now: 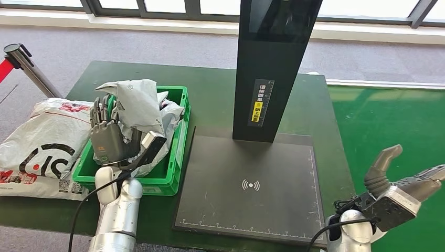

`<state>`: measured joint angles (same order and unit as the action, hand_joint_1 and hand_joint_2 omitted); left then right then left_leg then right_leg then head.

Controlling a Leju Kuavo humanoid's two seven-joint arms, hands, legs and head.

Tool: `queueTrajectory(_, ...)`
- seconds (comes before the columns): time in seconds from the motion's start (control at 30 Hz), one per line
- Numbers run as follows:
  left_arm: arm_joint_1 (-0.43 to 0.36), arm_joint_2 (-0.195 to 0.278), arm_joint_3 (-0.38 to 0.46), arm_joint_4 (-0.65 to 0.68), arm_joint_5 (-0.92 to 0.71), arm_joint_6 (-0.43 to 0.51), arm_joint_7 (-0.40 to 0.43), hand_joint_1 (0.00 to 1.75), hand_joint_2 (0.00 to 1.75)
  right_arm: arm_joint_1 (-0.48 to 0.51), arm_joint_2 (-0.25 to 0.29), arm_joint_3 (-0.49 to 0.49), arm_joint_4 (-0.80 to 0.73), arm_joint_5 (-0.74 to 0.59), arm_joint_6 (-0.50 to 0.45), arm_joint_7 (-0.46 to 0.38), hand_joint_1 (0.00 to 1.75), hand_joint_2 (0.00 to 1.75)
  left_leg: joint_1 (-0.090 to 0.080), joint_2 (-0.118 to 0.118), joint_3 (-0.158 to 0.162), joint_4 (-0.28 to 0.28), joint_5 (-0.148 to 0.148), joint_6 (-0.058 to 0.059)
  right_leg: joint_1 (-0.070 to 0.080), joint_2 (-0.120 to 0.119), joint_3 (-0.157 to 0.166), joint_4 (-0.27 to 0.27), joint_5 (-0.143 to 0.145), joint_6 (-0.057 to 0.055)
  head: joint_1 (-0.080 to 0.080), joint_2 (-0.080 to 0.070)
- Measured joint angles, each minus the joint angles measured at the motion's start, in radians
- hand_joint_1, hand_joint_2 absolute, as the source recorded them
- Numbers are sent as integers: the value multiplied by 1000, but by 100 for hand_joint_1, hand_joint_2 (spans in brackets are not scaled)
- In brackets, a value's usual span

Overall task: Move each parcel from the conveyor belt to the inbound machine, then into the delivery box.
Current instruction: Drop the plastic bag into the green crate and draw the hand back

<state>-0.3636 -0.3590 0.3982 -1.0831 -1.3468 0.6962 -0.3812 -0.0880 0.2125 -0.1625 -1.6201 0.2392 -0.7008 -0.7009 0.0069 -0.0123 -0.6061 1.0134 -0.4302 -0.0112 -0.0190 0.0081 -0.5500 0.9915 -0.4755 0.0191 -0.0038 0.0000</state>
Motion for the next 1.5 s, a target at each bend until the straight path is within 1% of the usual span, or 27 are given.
queueTrajectory(0.33, 0, 0, -6, -1, -22, 0, 21, 0, 0, 0, -3, 0, 6, -7, 0, 0, 0, 175, 0, 0, 0, 0, 0, 0, 0, 0, 0, 0, 0, 0, 0, 0)
queueTrajectory(0.47, 1, 0, -6, -6, -43, 0, 37, 0, 175, -2, -9, 0, 14, -16, 0, 0, 0, 175, 0, 0, 0, 0, 0, 0, 0, 0, 0, 0, 0, 0, 0, 0)
queueTrajectory(0.57, 1, 0, -6, -2, -84, 0, 74, 0, 175, -7, -13, 0, 22, -20, 0, 0, 0, 175, 0, 0, 0, 0, 0, 0, 0, 0, 0, 0, 0, 0, 0, 0)
queueTrajectory(0.63, 2, 0, -6, 0, -92, 0, 84, 0, 175, -9, -15, 0, 28, -21, 0, 0, 0, 175, 0, 0, 0, 0, 0, 0, 0, 0, 0, 0, 0, 0, 0, 0)
queueTrajectory(1.0, 3, 0, 0, 2, -111, 0, 88, 0, 175, -19, -22, 0, 49, -23, 0, 0, 0, 175, 0, -1, 0, 0, 0, 0, 0, 0, 0, 0, 0, 0, 0, 0)
queueTrajectory(1.23, 5, 0, 0, 2, -155, 0, 109, 0, 175, -21, -23, 0, 55, -23, 0, 0, 0, 175, 0, -1, 0, 0, 0, 0, 0, 0, 0, 0, 0, 0, 0, 0)
queueTrajectory(1.5, 8, 0, -1, -6, -151, 0, 107, 0, 175, -22, -23, 0, 60, -22, 0, 0, 0, 175, 0, -1, 0, 0, 0, 0, 0, 0, 0, 0, 0, 0, 0, 0)
